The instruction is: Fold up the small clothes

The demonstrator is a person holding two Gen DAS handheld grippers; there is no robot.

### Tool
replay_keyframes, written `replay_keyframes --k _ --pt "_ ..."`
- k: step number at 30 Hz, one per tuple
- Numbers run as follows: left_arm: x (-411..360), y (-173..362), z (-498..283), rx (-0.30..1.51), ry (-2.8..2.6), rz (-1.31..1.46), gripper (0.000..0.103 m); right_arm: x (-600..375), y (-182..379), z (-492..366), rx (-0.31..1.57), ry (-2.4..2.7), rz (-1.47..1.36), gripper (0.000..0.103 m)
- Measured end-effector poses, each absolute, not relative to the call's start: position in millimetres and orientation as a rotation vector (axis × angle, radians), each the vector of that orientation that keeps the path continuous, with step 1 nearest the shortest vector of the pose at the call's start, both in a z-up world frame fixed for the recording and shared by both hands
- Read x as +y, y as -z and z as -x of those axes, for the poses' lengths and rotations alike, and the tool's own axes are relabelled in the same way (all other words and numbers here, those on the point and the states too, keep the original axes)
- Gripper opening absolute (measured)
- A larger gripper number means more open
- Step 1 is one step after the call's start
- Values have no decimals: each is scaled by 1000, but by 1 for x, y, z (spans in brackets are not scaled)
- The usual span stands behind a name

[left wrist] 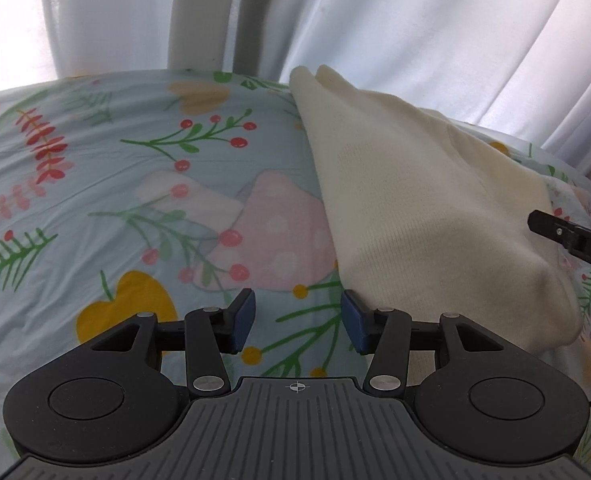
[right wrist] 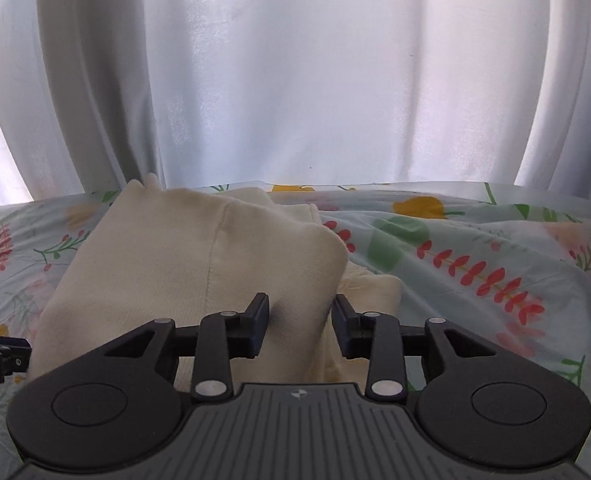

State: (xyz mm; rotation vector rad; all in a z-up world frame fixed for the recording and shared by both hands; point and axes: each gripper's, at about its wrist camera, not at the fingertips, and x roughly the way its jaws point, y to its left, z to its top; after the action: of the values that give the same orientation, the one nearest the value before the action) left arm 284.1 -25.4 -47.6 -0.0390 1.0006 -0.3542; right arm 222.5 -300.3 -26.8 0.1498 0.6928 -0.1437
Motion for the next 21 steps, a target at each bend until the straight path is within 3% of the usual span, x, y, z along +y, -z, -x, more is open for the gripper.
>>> replay_keyframes --k 5,15,17,21 --pt "-26 44 -283 992 355 50 53 -316 24 -185 718 29 -383 47" --pt "-27 45 -279 1039 346 66 53 -323 53 -174 775 -85 -670 49" --pt "-29 43 -277 1036 344 53 53 -319 54 -175 758 -87 -640 17" --pt "-29 37 -274 1013 348 44 54 -312 36 -166 652 -23 -540 13"
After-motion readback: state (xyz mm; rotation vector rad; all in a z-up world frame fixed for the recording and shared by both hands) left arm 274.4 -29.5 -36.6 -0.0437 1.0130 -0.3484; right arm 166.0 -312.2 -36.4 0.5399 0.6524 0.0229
